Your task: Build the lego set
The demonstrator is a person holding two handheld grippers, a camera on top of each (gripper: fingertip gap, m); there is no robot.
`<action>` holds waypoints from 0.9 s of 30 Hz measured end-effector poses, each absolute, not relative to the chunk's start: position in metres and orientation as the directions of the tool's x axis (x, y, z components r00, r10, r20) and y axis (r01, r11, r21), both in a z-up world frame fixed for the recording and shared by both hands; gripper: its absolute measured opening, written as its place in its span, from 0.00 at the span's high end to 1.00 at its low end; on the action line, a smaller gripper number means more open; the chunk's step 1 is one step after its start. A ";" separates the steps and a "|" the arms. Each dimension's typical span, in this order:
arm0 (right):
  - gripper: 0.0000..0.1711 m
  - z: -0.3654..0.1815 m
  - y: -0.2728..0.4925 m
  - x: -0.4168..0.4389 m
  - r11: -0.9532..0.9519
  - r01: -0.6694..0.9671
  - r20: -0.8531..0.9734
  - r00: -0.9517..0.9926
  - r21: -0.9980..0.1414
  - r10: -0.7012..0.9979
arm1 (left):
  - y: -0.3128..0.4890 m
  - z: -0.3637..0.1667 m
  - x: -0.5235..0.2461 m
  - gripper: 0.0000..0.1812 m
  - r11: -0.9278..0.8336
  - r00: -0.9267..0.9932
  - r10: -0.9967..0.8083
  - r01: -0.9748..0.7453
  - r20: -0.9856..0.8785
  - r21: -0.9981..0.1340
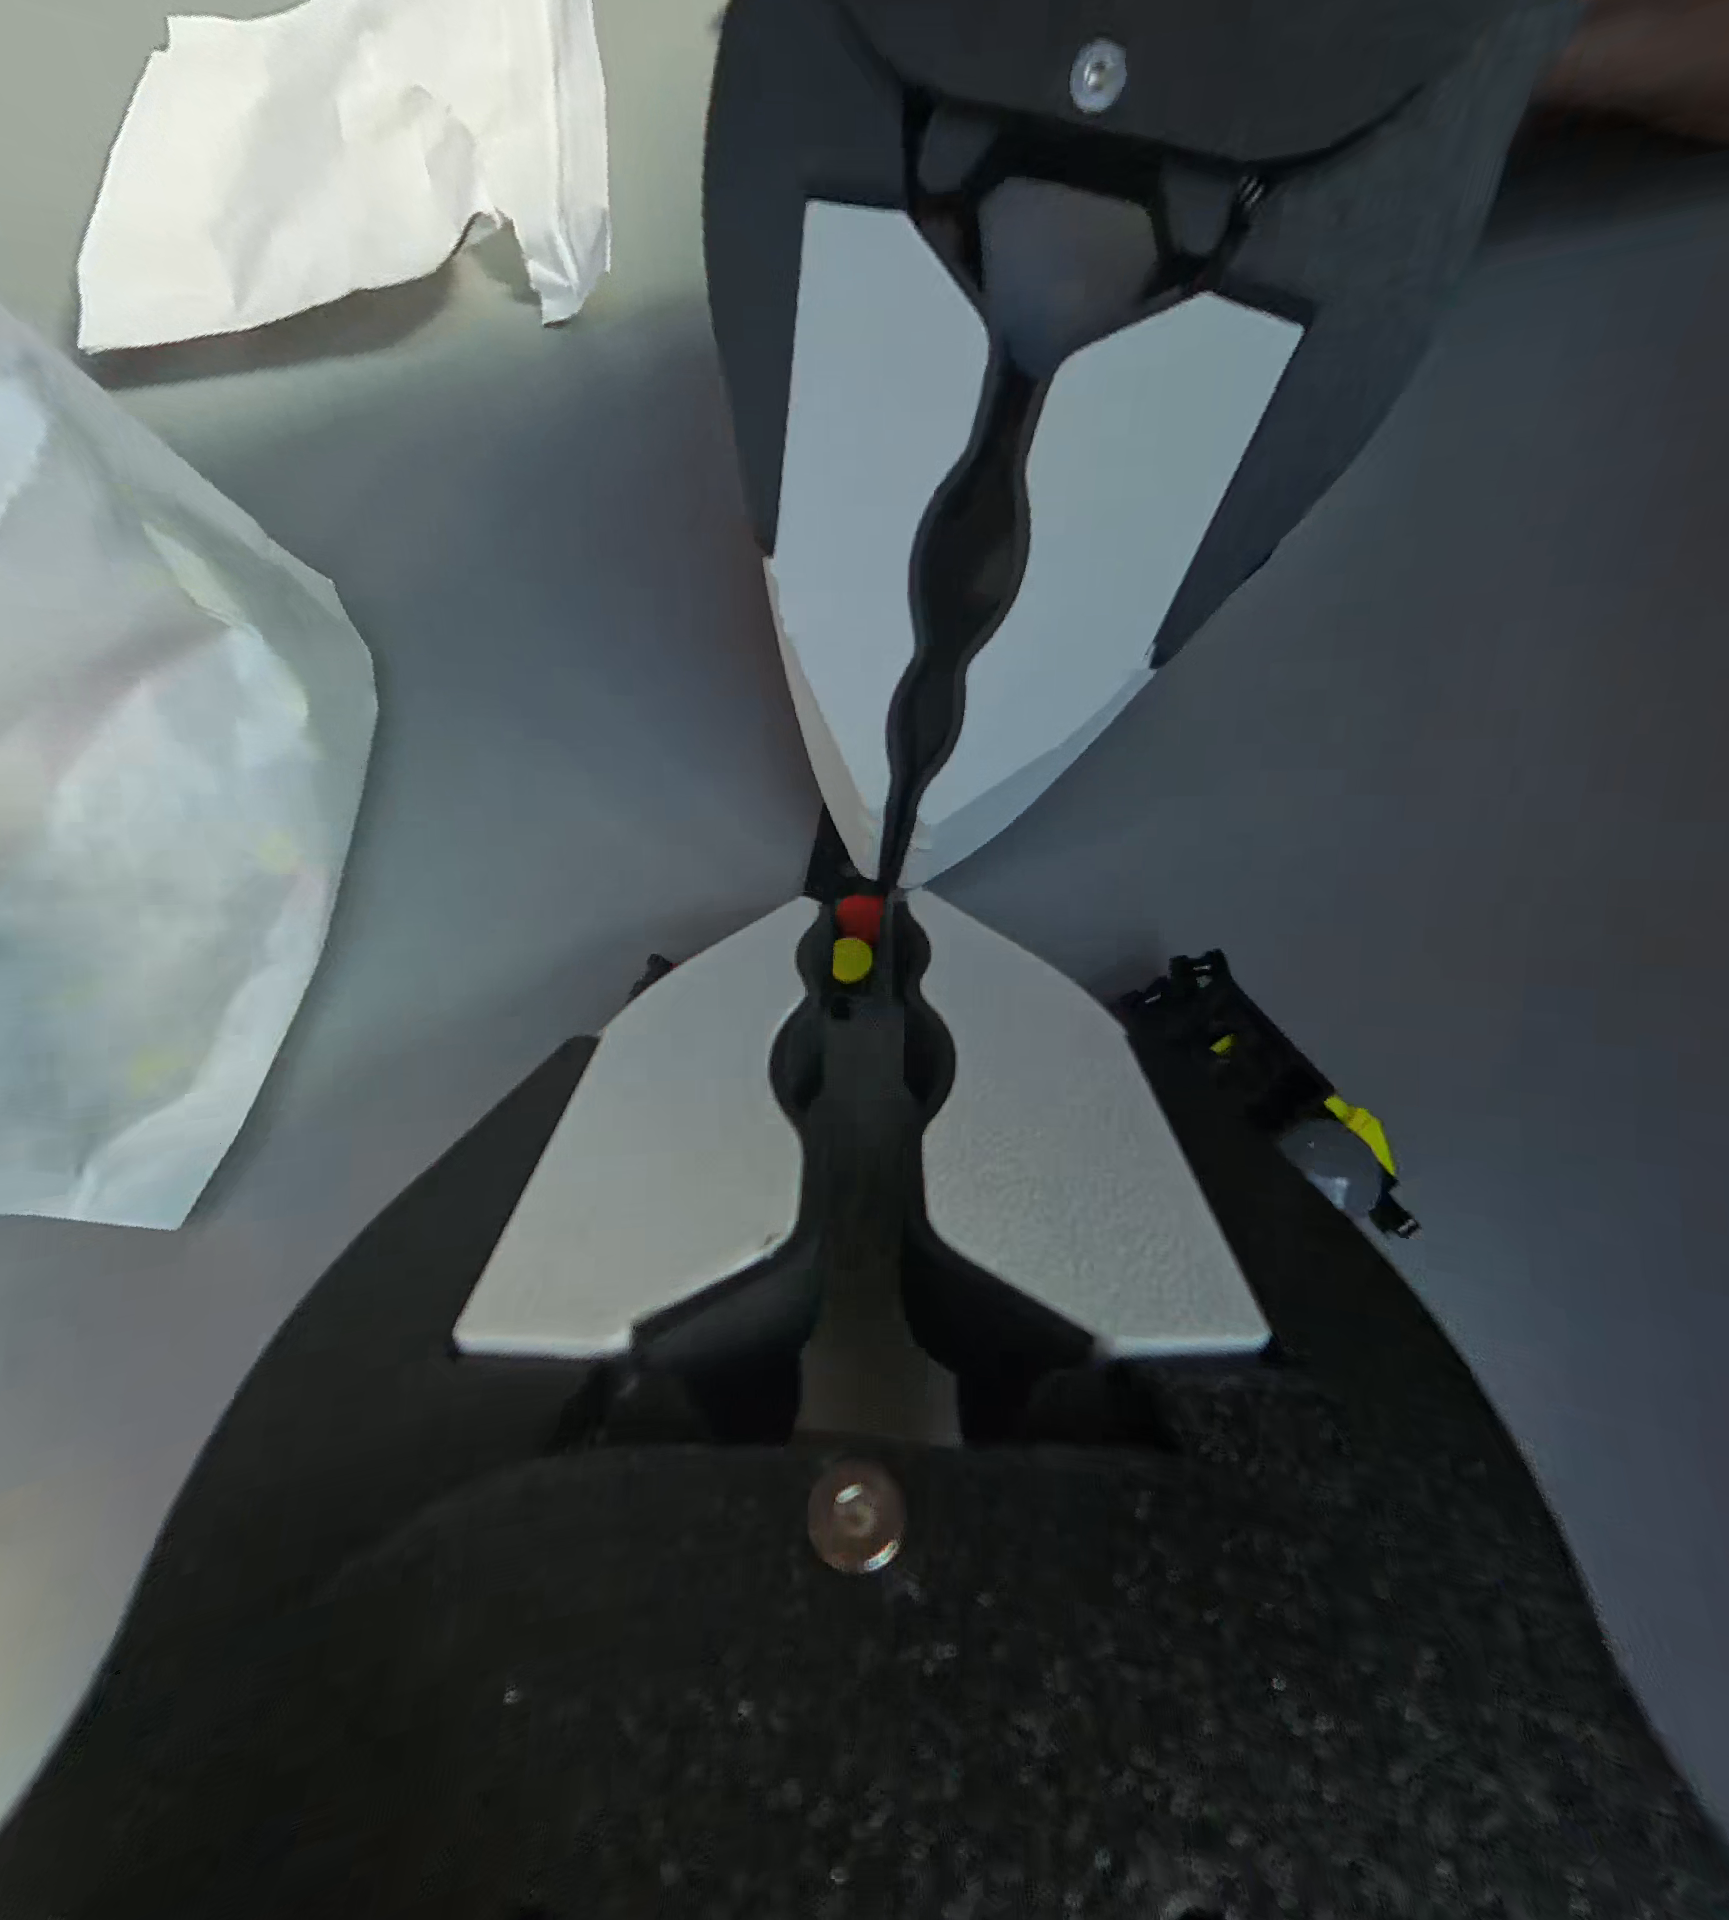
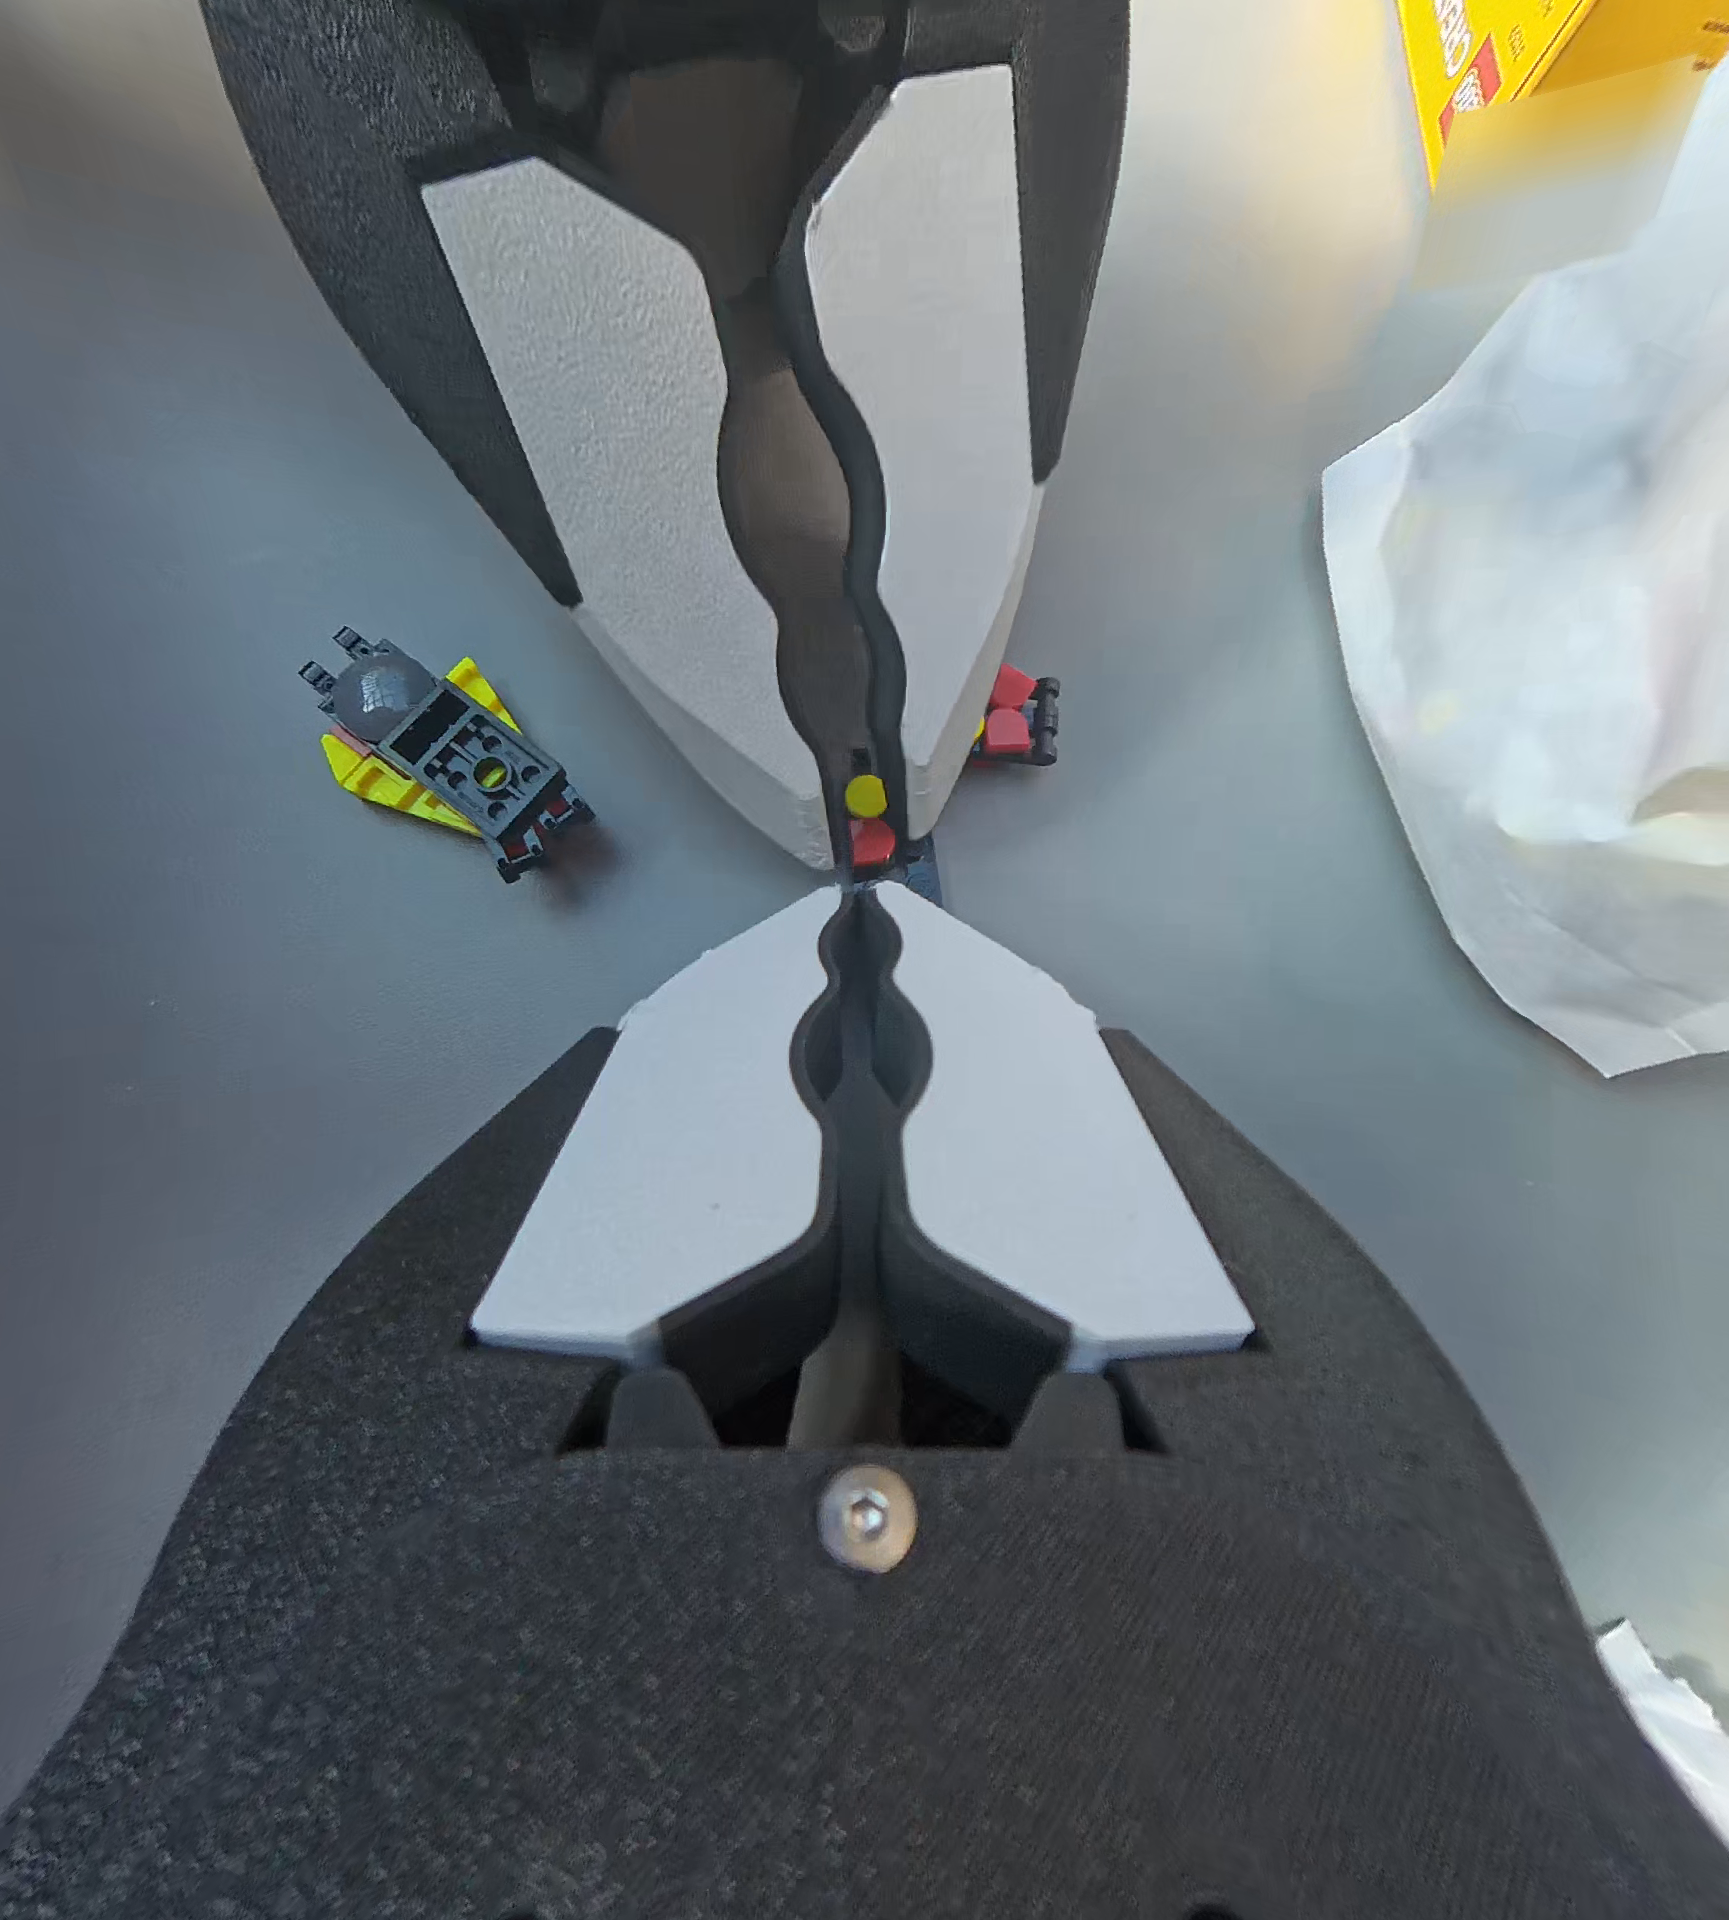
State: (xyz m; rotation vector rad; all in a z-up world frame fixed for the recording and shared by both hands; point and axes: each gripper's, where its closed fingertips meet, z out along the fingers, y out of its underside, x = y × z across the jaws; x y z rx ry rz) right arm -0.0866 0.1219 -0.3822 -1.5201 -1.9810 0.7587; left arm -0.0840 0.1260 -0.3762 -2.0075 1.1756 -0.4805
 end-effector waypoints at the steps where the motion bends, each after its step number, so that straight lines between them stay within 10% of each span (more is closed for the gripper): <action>1: 1.00 -0.382 0.122 -0.087 0.213 0.675 0.072 -0.231 -0.706 0.970 | 0.126 -0.377 -0.082 0.95 -0.289 0.496 -0.866 -0.591 -0.057 -0.753; 27: 1.00 -0.382 0.132 -0.089 0.313 0.674 0.226 -0.217 -0.669 0.950 | 0.133 -0.362 -0.092 1.00 -0.528 0.538 -0.788 -0.338 0.300 -0.780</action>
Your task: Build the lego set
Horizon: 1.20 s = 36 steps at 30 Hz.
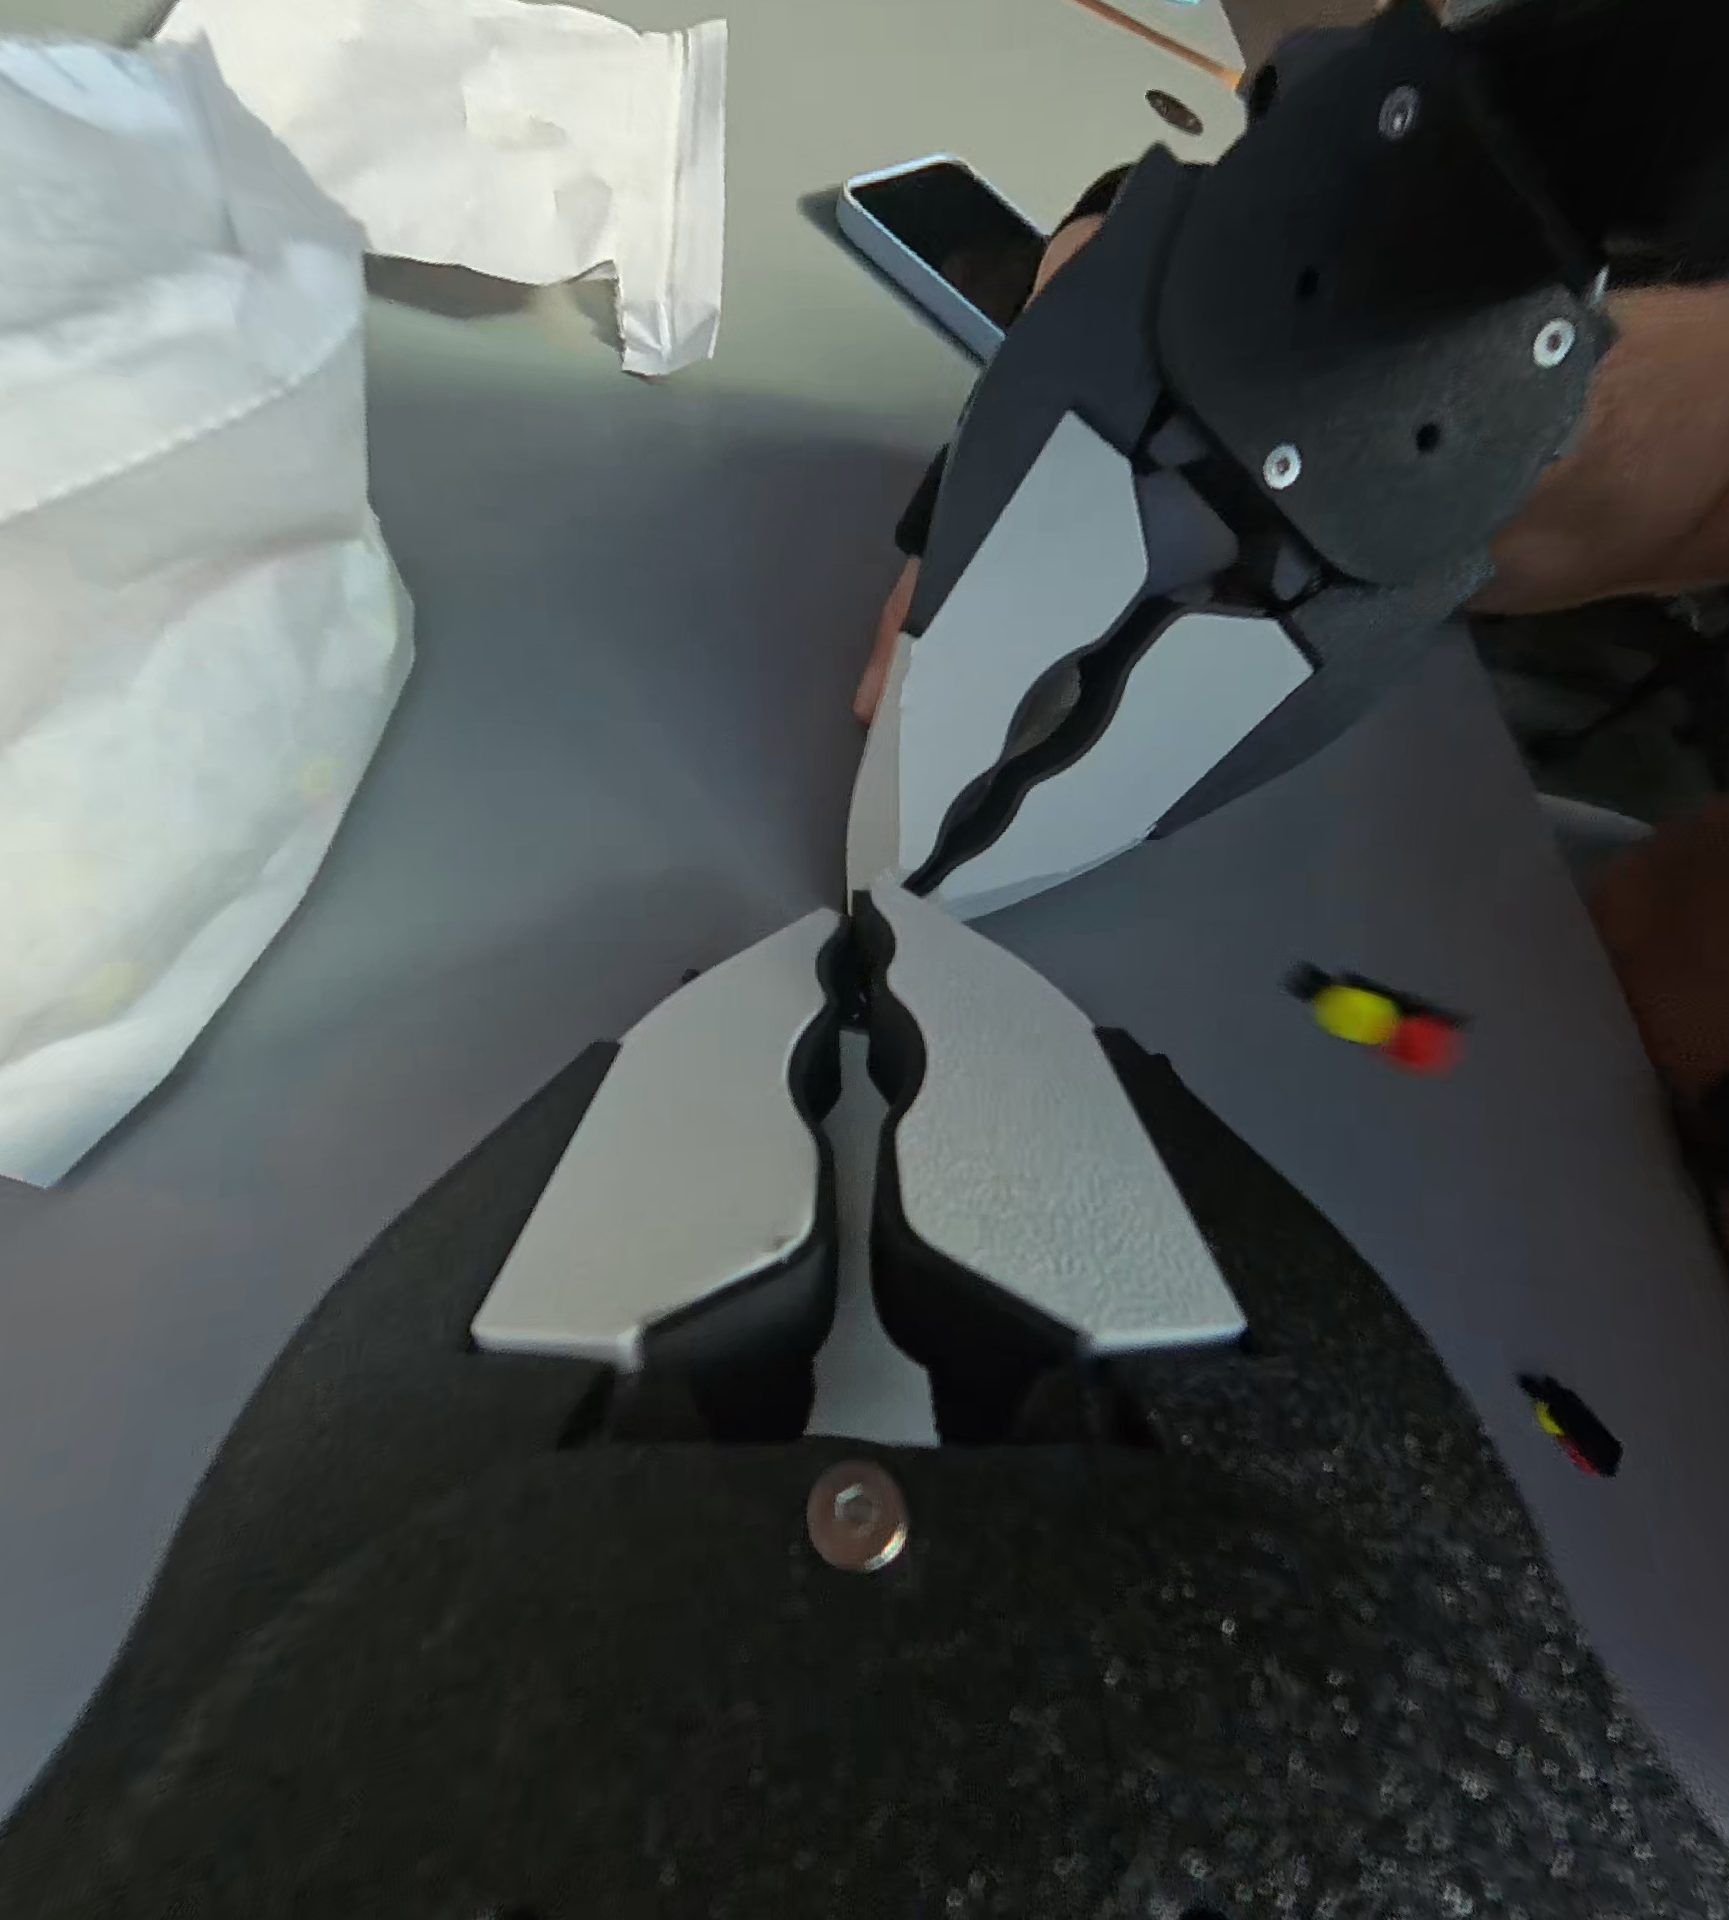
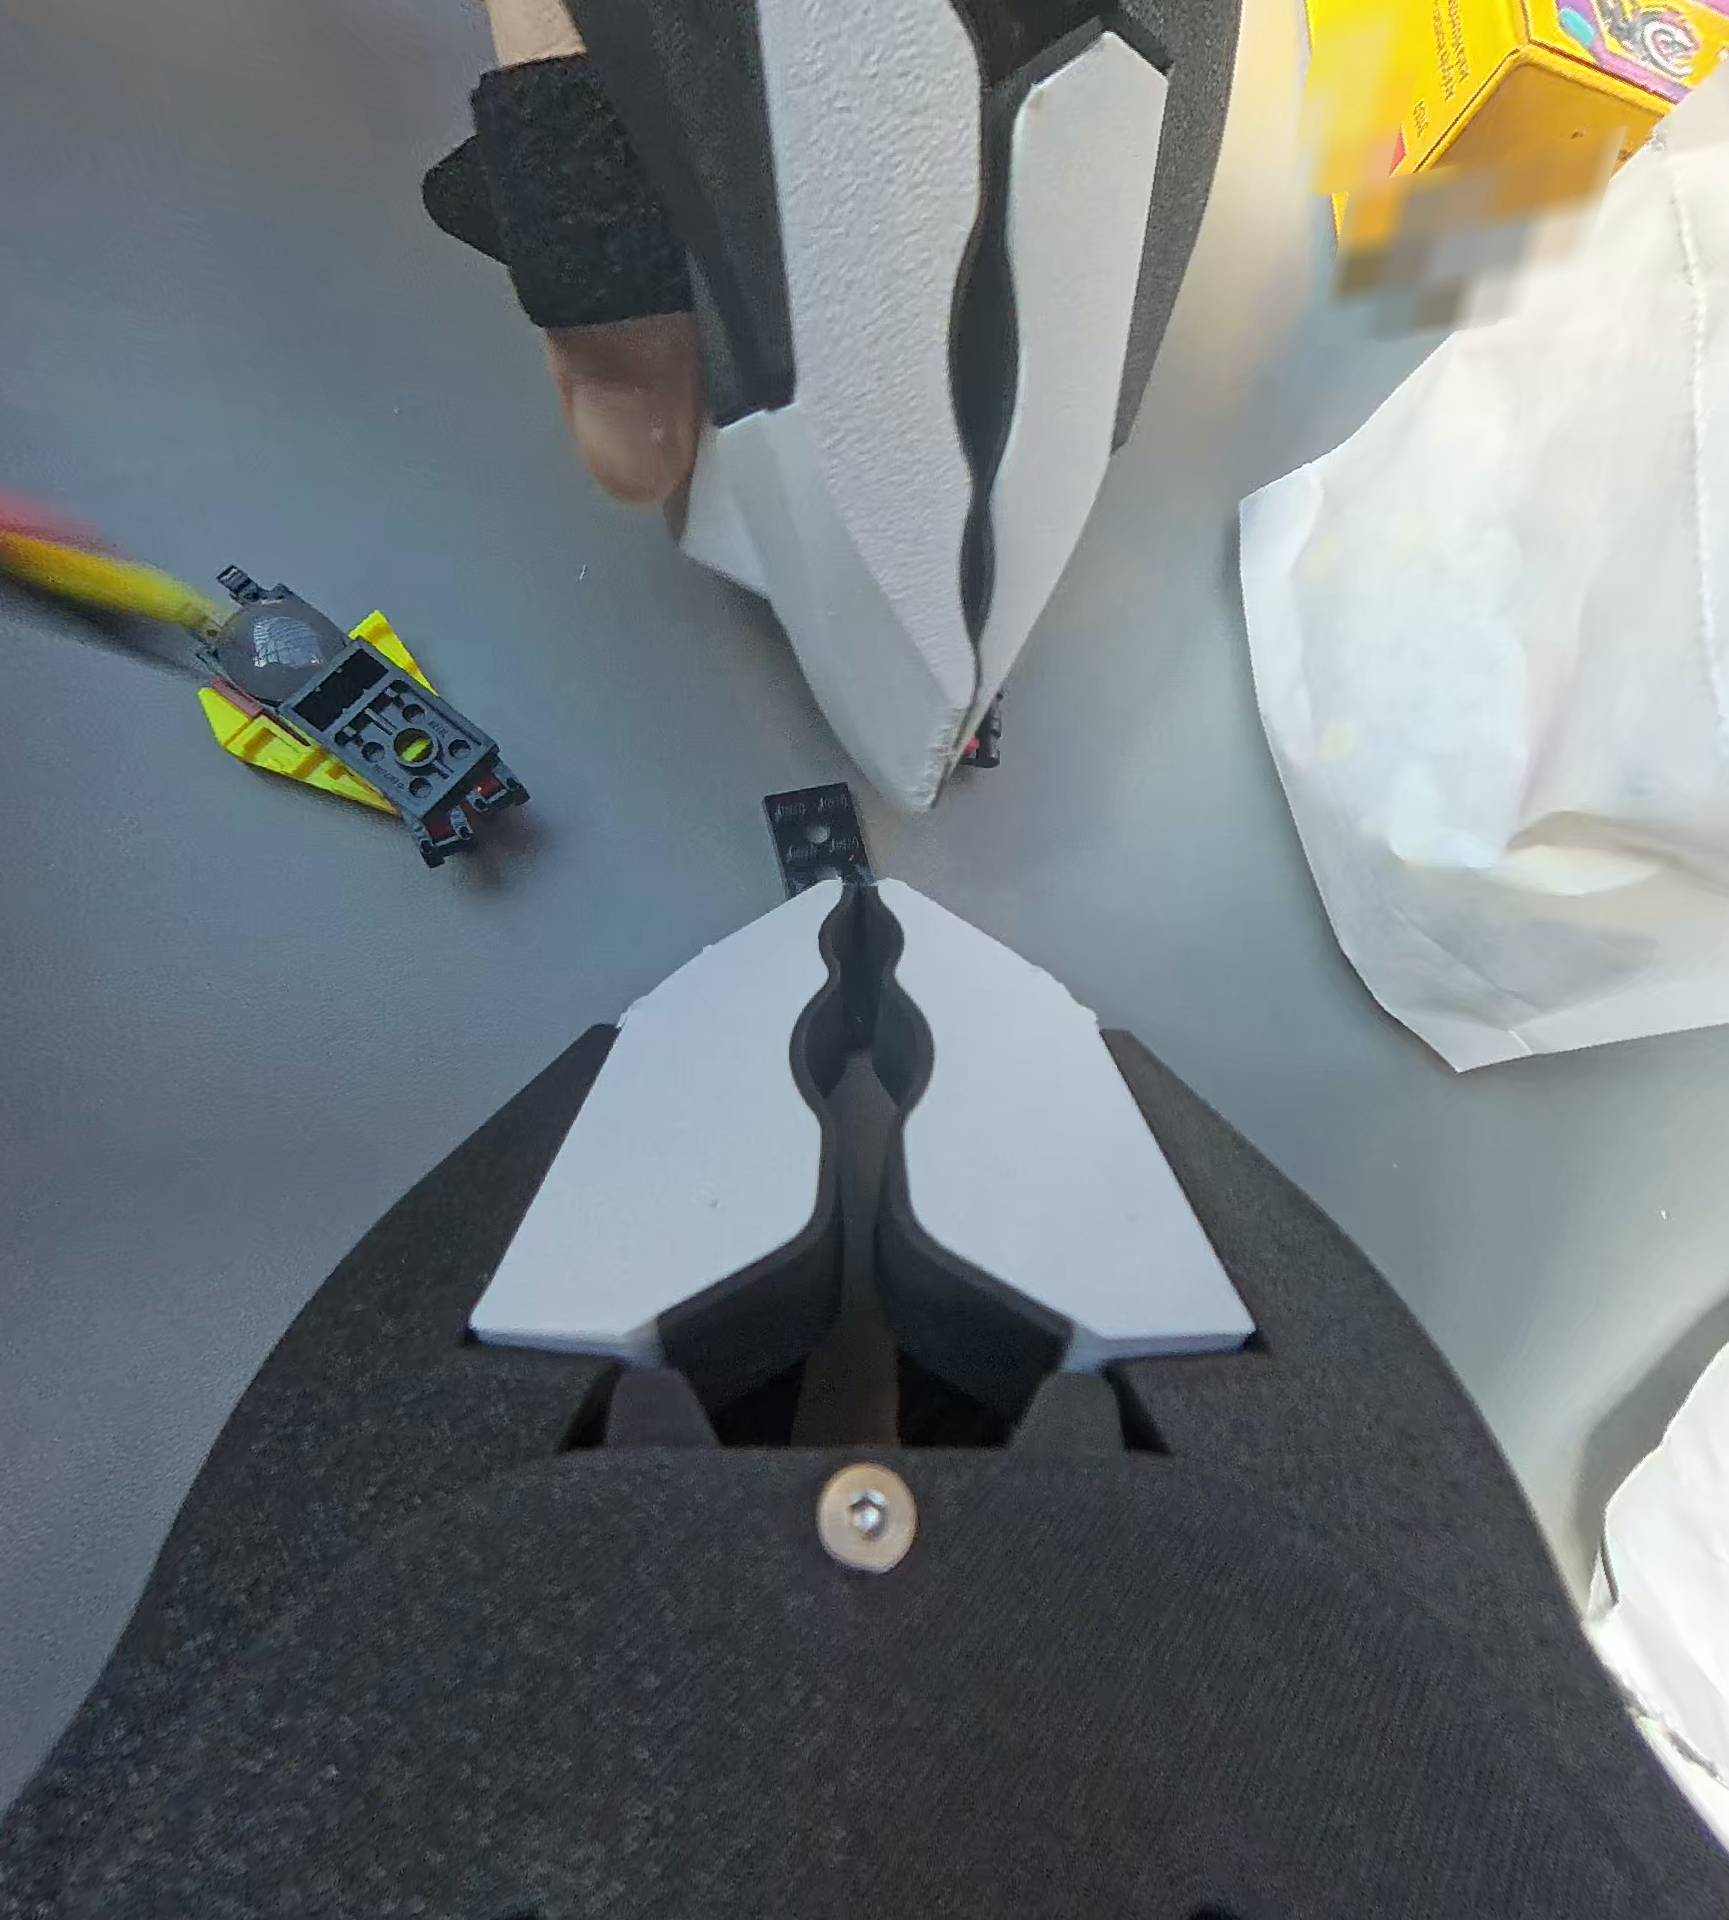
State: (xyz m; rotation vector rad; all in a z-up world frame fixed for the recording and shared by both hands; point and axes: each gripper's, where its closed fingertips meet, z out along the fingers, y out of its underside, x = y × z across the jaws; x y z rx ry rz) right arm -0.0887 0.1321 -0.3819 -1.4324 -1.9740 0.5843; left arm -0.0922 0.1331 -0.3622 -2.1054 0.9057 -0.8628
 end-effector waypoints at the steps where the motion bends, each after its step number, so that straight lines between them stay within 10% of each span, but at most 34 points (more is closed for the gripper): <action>1: 1.00 -0.382 0.132 -0.089 0.312 0.674 0.225 -0.217 -0.670 0.950 | 0.129 -0.365 -0.093 1.00 -0.490 0.529 -0.813 -0.399 0.241 -0.775; 14: 1.00 -0.342 0.173 -0.078 0.120 0.598 0.160 0.014 -0.792 0.987 | 0.148 -0.308 -0.140 0.95 -0.261 0.664 -0.725 -0.511 -0.183 -0.819; 20: 0.84 -0.321 0.117 -0.008 -0.031 0.537 -0.040 -0.006 -0.843 0.999 | 0.089 -0.318 -0.077 0.90 -0.147 0.479 -0.869 -0.490 -0.124 -0.859; 36: 0.88 -0.357 0.030 0.036 0.055 0.637 0.133 0.075 -0.769 0.988 | 0.014 -0.382 0.012 0.90 -0.230 0.367 -0.929 -0.669 -0.045 -0.707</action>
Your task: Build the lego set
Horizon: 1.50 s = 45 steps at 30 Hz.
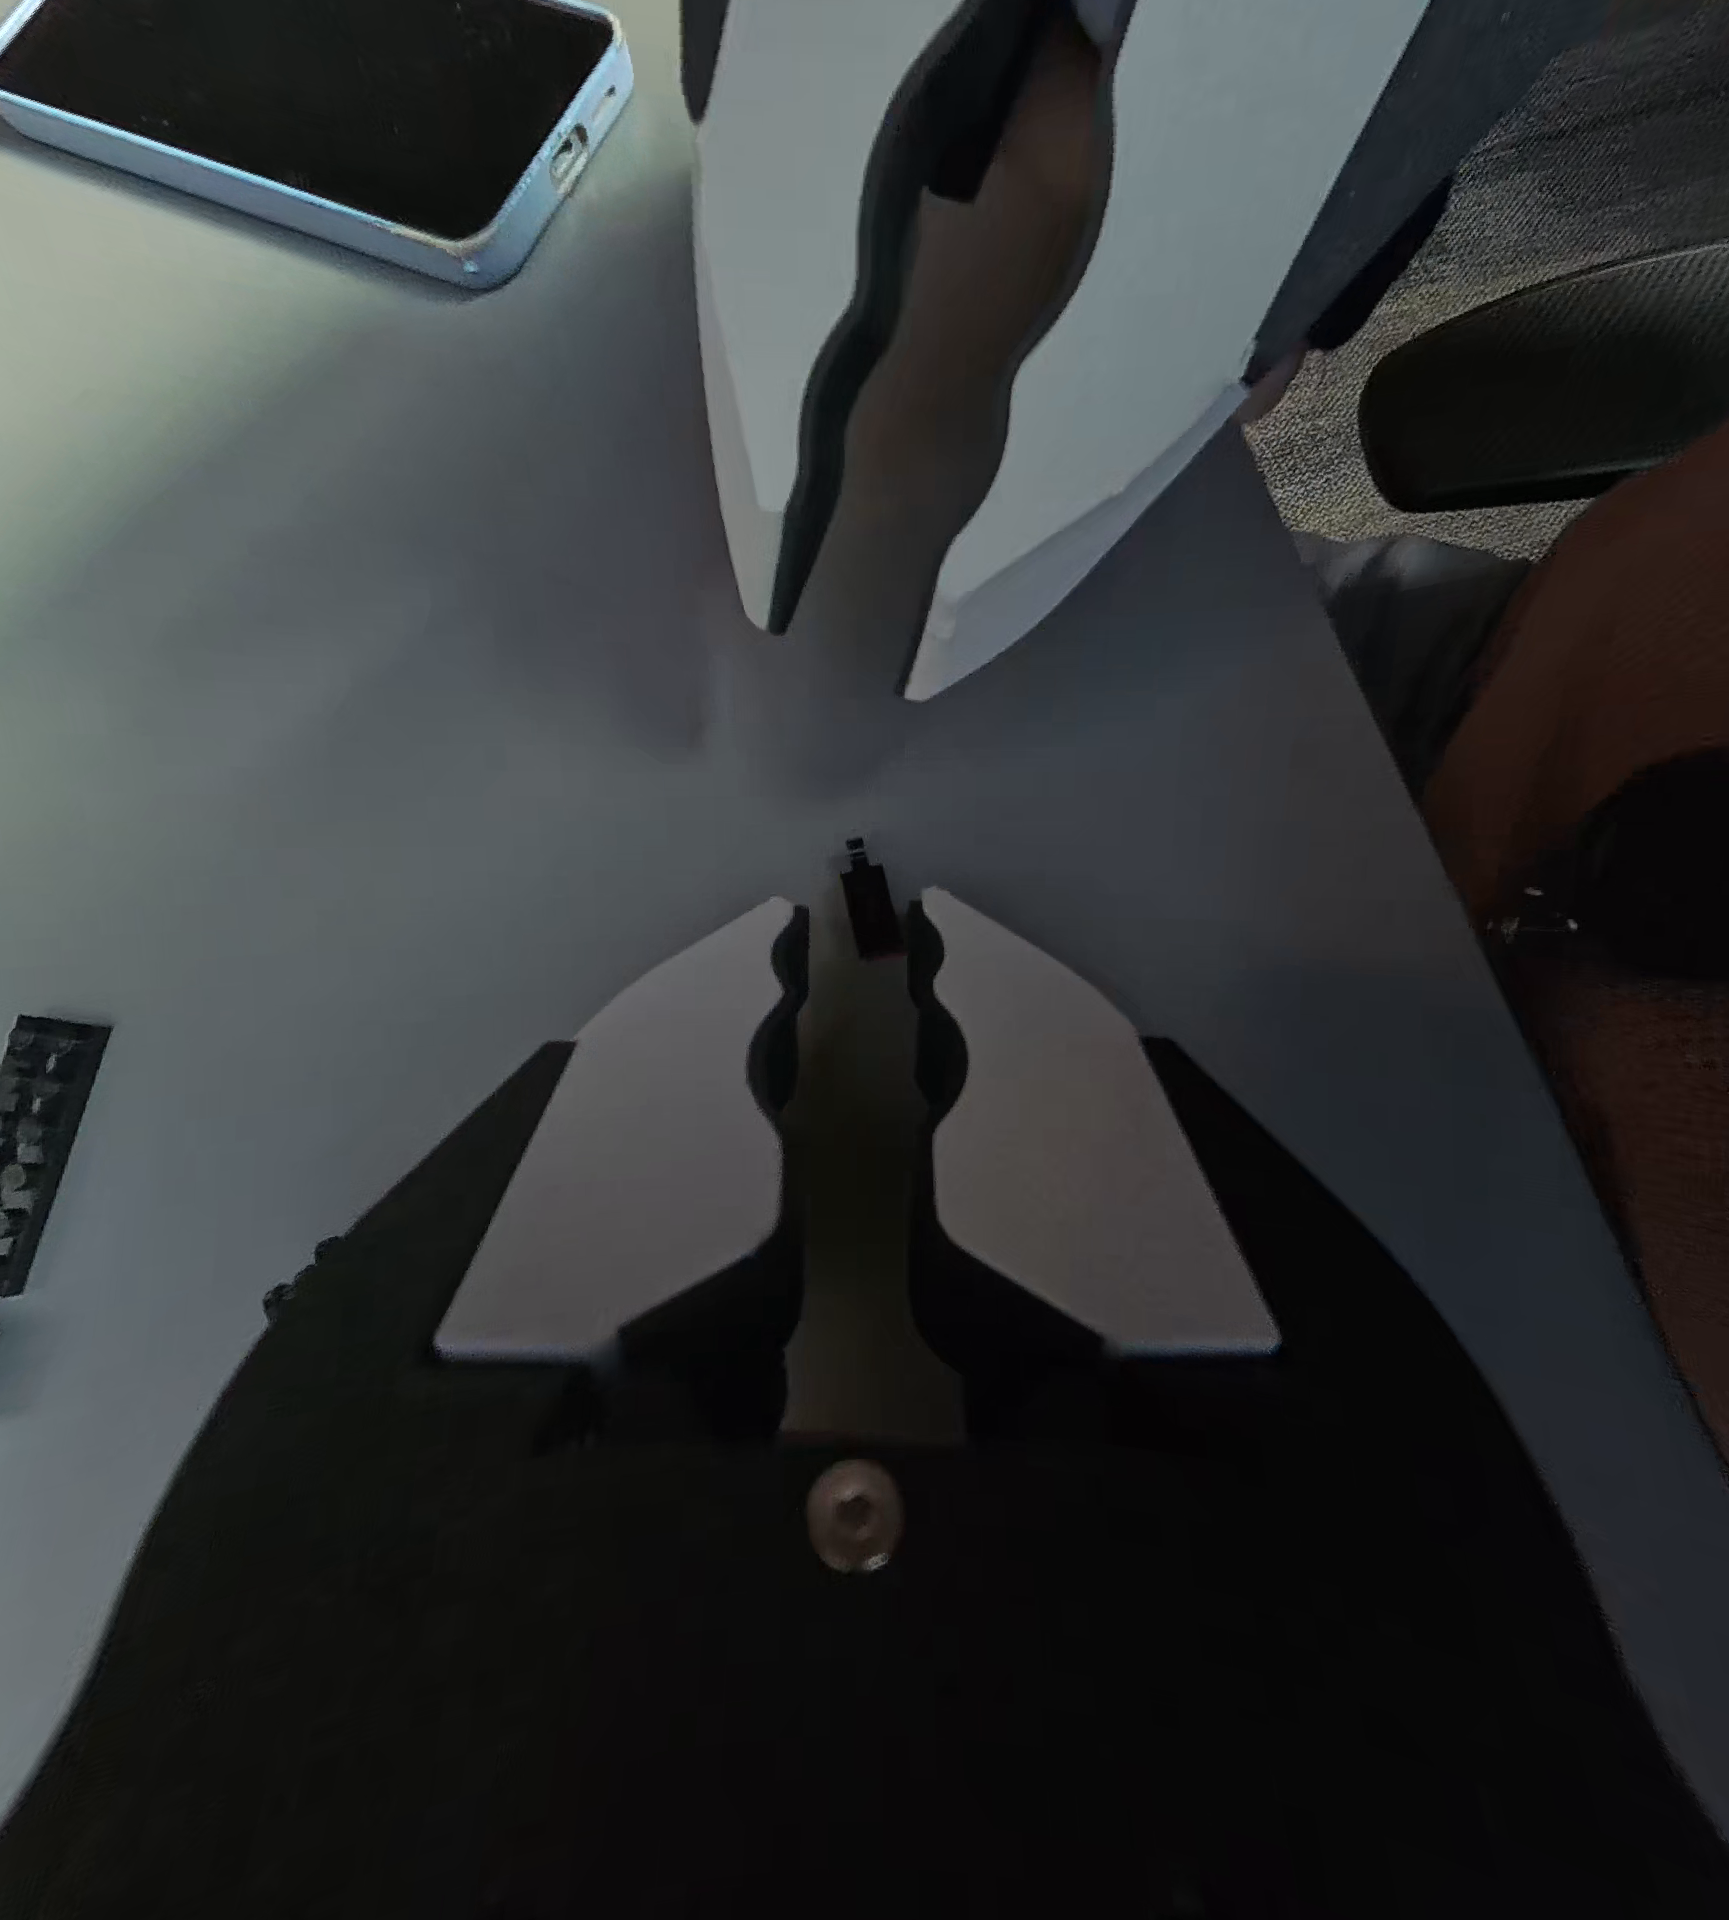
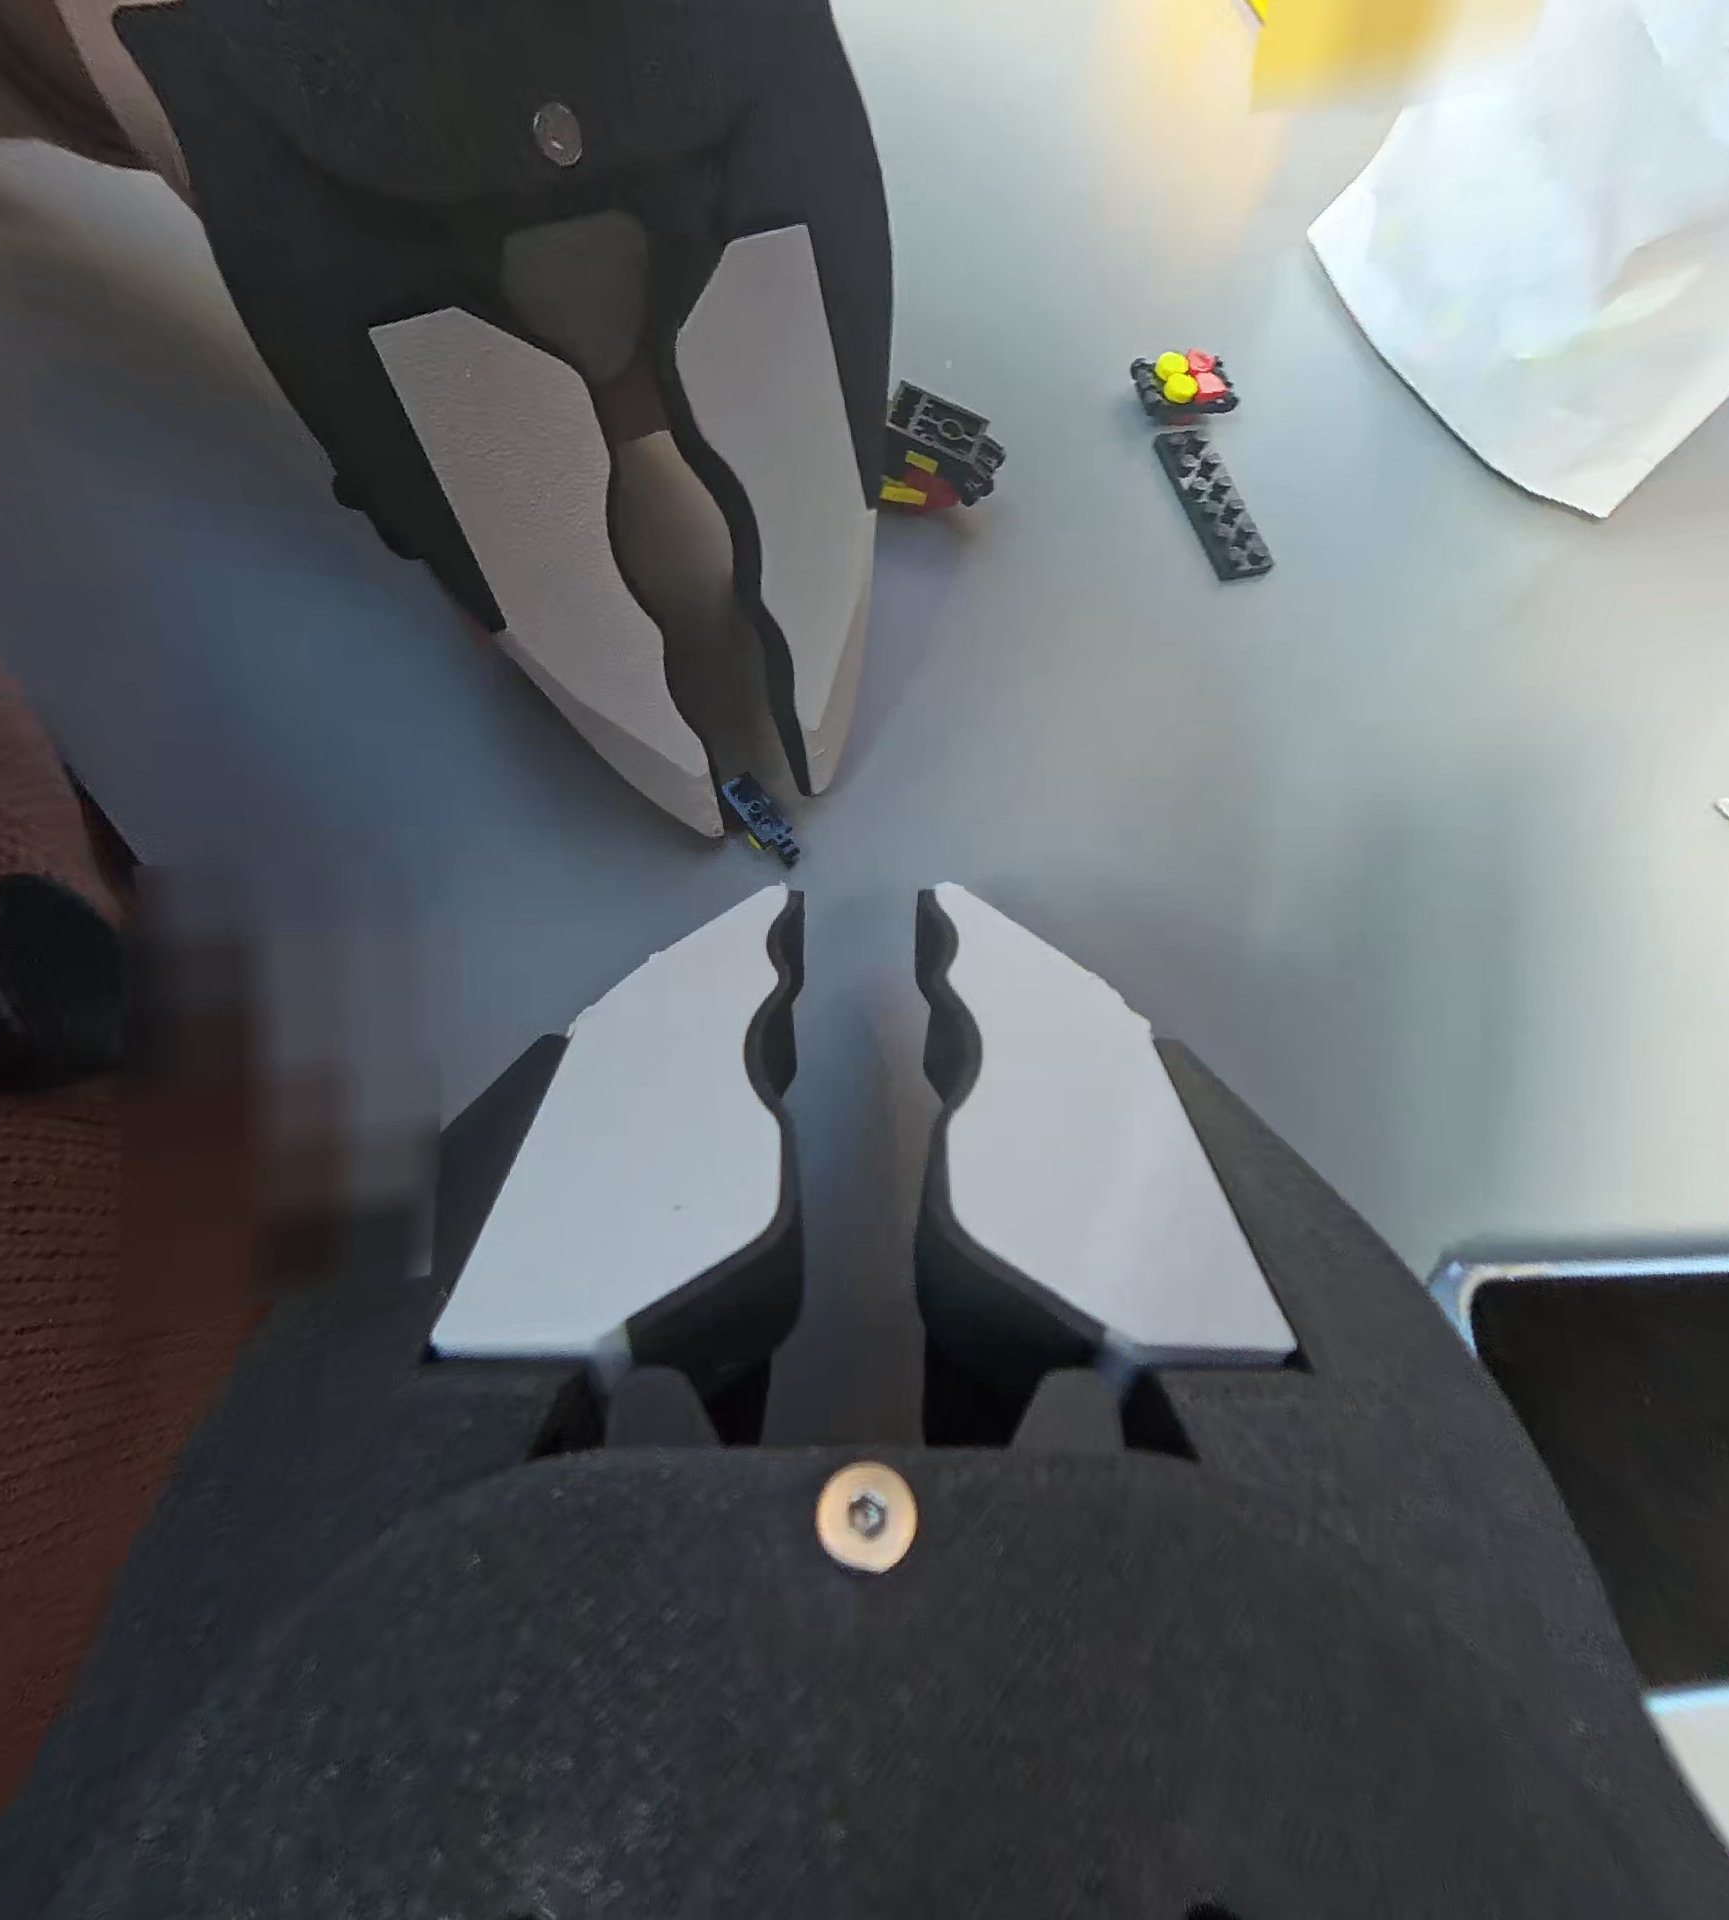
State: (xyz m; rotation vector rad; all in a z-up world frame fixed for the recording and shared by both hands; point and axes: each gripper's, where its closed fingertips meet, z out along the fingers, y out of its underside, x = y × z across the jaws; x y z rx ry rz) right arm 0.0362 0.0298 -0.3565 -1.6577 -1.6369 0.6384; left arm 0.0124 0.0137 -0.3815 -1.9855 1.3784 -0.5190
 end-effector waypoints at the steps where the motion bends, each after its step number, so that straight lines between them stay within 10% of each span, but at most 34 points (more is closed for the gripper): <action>1: 0.88 -0.353 0.033 0.040 0.041 0.632 0.140 0.108 -0.774 0.984 | 0.013 -0.382 0.014 0.92 -0.241 0.360 -0.933 -0.667 -0.022 -0.705; 9: 0.88 -0.342 0.039 0.082 -0.039 0.580 0.158 0.286 -0.814 0.945 | 0.025 -0.376 0.027 0.96 -0.187 0.335 -0.939 -0.679 -0.073 -0.710; 20: 0.88 -0.301 0.058 0.121 -0.097 0.326 0.084 0.498 -0.940 0.863 | 0.071 -0.285 0.052 0.96 -0.138 0.453 -0.892 -0.284 -0.006 -0.949; 45: 0.88 -0.302 0.060 0.138 -0.161 0.224 -0.028 0.500 -0.961 0.866 | 0.082 -0.284 0.057 0.96 -0.232 0.506 -0.852 -0.133 0.135 -0.964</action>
